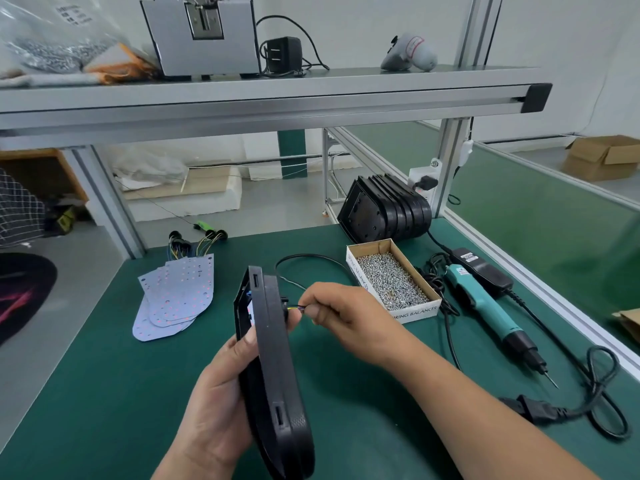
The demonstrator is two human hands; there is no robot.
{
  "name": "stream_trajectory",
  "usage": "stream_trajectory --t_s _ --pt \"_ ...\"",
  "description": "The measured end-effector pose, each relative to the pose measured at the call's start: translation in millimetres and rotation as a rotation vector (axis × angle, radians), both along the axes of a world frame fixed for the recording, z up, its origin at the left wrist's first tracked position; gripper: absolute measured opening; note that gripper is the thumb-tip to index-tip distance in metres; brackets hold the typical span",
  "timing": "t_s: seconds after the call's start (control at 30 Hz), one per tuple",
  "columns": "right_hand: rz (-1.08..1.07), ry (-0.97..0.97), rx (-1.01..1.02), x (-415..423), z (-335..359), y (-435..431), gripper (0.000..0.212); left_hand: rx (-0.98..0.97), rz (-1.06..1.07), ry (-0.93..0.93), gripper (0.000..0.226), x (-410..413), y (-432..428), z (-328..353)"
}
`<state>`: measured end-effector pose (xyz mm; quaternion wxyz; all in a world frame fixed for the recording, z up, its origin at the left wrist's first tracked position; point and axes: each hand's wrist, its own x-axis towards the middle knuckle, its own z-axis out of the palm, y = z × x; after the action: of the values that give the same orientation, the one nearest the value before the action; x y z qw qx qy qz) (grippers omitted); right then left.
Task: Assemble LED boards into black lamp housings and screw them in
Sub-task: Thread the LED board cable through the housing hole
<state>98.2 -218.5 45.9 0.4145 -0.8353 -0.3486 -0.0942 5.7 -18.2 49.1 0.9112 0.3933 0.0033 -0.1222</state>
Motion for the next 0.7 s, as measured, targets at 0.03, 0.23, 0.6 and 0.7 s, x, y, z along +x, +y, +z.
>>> stream_trajectory --t_s 0.03,0.23,0.6,0.7 --pt "0.002 -0.014 0.004 -0.3 0.1 1.0 0.008 0.001 0.011 0.003 0.078 0.0 -0.8 -0.3" --pt "-0.008 -0.047 -0.002 -0.4 0.7 6.9 0.02 0.083 0.119 -0.016 0.034 -3.6 -5.1 2.4" --pt "-0.015 -0.014 -0.002 -8.0 12.1 5.5 0.052 0.113 0.059 -0.06 0.041 -3.0 -2.1 6.1" --pt "0.02 0.002 -0.029 -9.7 8.3 2.1 0.033 0.113 0.038 -0.05 0.035 -4.3 -1.8 5.7"
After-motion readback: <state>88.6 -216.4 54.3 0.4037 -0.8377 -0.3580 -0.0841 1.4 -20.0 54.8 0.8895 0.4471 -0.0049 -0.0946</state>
